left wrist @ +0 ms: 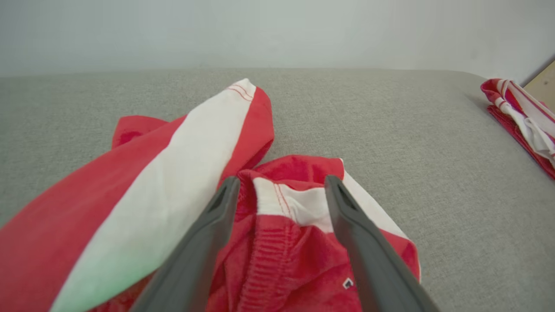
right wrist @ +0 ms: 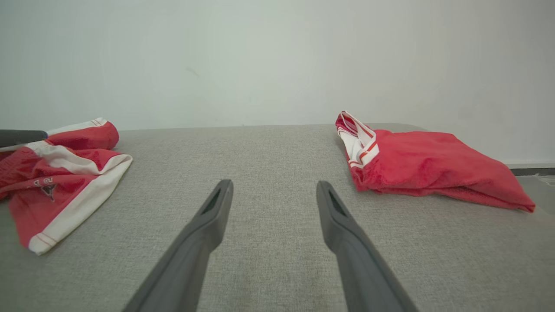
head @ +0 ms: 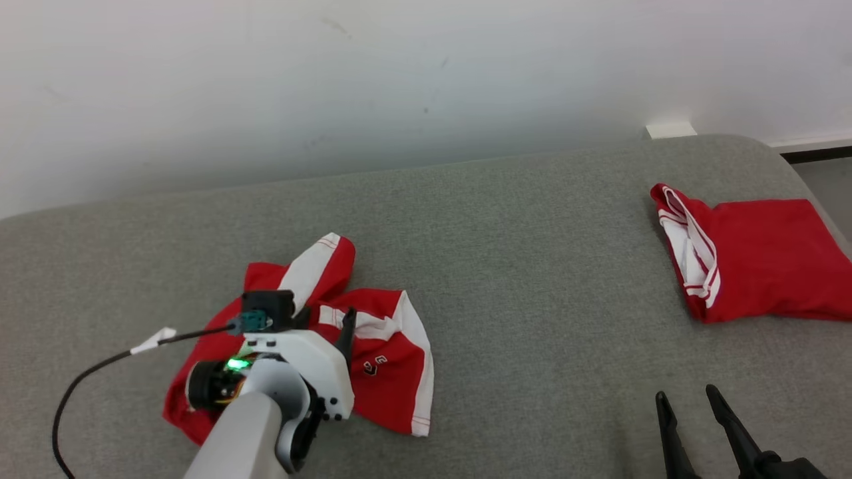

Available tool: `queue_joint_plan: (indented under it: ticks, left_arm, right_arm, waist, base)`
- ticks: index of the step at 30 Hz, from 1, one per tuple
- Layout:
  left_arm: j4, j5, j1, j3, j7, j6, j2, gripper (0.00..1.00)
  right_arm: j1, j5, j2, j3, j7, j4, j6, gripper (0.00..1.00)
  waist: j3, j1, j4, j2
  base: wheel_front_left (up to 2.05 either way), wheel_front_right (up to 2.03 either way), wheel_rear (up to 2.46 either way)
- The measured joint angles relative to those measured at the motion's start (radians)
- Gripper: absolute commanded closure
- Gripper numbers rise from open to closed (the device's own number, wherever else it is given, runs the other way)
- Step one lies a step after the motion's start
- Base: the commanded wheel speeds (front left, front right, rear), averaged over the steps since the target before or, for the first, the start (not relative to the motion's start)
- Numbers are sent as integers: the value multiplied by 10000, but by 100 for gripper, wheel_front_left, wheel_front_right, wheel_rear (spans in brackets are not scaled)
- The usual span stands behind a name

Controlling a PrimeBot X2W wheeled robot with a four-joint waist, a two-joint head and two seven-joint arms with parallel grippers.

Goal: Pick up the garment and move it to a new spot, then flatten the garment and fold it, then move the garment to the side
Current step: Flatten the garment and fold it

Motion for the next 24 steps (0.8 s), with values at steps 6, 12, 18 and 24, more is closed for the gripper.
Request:
queue_joint_plan:
  ticks: [6, 12, 18, 24]
  left_arm:
    - [976, 75, -658, 46, 385, 412, 94, 0]
    - [1354, 15, -710, -65, 334, 303, 115, 31]
    - [1626, -73, -865, -242, 328, 217, 94, 31]
    - [1829, -104, -1316, -458, 349, 144, 63, 52]
  right_arm:
    - [-101, 50, 2, -17, 0, 25, 0, 0]
    - [-72, 50, 6, -125, 0, 29, 0, 0]
    - [-163, 50, 21, 35, 0, 48, 0, 0]
    - [-391, 54, 29, 134, 0, 61, 0, 0]
  waist:
    - [178, 0, -332, -1]
    - [155, 0, -289, -1]
    - [267, 0, -244, -1]
    - [518, 0, -318, -1]
  base:
    - [0, 0, 0]
    - [0, 0, 0]
    - [0, 0, 0]
    - [0, 0, 0]
